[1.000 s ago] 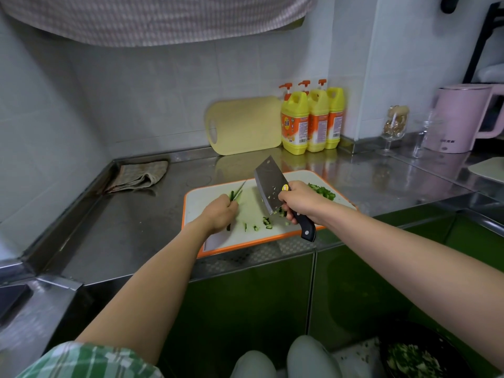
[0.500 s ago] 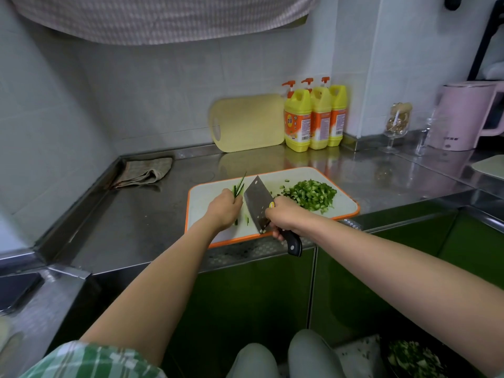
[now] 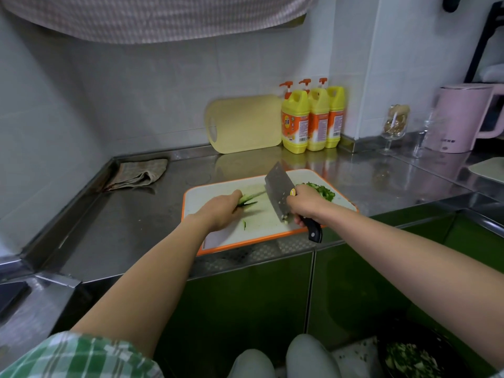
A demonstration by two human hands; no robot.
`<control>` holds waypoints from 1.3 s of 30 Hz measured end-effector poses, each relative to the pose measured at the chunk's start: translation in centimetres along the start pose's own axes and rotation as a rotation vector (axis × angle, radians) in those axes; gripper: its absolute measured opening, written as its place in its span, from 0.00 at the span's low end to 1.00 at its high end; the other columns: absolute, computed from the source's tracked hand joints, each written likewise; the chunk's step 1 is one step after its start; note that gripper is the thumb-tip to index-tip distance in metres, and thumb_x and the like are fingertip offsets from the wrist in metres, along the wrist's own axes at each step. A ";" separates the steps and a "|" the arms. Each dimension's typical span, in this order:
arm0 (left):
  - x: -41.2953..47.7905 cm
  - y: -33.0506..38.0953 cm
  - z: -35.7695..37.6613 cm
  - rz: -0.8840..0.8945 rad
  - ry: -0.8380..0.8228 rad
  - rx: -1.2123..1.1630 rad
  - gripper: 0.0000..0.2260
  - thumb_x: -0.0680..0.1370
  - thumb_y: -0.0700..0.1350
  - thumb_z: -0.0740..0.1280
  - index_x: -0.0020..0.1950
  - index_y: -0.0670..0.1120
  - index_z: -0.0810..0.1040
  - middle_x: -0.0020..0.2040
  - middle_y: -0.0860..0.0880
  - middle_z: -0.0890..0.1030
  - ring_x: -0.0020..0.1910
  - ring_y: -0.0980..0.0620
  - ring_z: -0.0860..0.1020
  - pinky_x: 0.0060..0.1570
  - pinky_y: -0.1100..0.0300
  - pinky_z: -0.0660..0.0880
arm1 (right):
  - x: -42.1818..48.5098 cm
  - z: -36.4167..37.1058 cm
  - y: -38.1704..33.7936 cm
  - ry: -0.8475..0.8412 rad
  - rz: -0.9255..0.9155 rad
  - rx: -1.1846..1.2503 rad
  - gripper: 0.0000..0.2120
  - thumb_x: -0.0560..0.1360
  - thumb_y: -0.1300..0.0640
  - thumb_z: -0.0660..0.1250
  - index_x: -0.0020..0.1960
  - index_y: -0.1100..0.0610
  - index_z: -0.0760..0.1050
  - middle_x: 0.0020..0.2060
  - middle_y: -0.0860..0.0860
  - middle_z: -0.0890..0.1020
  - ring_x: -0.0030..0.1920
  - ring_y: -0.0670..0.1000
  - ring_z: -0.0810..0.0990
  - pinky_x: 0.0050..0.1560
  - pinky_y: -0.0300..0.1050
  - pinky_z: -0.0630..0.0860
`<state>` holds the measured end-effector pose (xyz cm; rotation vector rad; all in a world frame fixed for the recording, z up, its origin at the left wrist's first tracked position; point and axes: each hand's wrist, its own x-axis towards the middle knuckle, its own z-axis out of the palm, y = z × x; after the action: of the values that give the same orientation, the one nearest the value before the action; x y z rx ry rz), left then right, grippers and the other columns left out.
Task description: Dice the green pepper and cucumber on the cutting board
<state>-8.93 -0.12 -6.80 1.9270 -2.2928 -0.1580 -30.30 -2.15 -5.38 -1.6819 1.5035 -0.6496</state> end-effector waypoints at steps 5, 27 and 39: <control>-0.3 -0.8 -0.1 0.165 -0.077 0.129 0.06 0.81 0.46 0.62 0.55 0.46 0.68 0.53 0.43 0.74 0.47 0.49 0.69 0.46 0.55 0.65 | 0.3 -0.4 0.0 0.036 -0.022 0.138 0.07 0.80 0.64 0.52 0.52 0.62 0.68 0.32 0.57 0.72 0.24 0.51 0.71 0.23 0.40 0.68; 0.7 -0.3 -0.7 0.197 -0.202 0.298 0.11 0.82 0.50 0.61 0.57 0.44 0.74 0.51 0.46 0.76 0.46 0.48 0.72 0.44 0.56 0.67 | 0.9 1.4 -0.8 -0.056 -0.041 0.222 0.05 0.79 0.65 0.53 0.47 0.61 0.66 0.33 0.57 0.70 0.23 0.51 0.70 0.21 0.39 0.68; 1.1 0.6 1.5 -0.113 0.060 0.127 0.17 0.81 0.53 0.62 0.59 0.40 0.71 0.57 0.40 0.75 0.54 0.42 0.74 0.48 0.53 0.69 | 0.5 1.8 -2.1 -0.066 -0.109 0.038 0.09 0.79 0.64 0.53 0.41 0.59 0.66 0.32 0.58 0.73 0.24 0.53 0.74 0.25 0.42 0.71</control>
<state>-9.94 -1.11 -8.15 2.0929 -2.2059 0.0346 -27.62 -2.30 -4.78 -1.7493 1.3525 -0.6693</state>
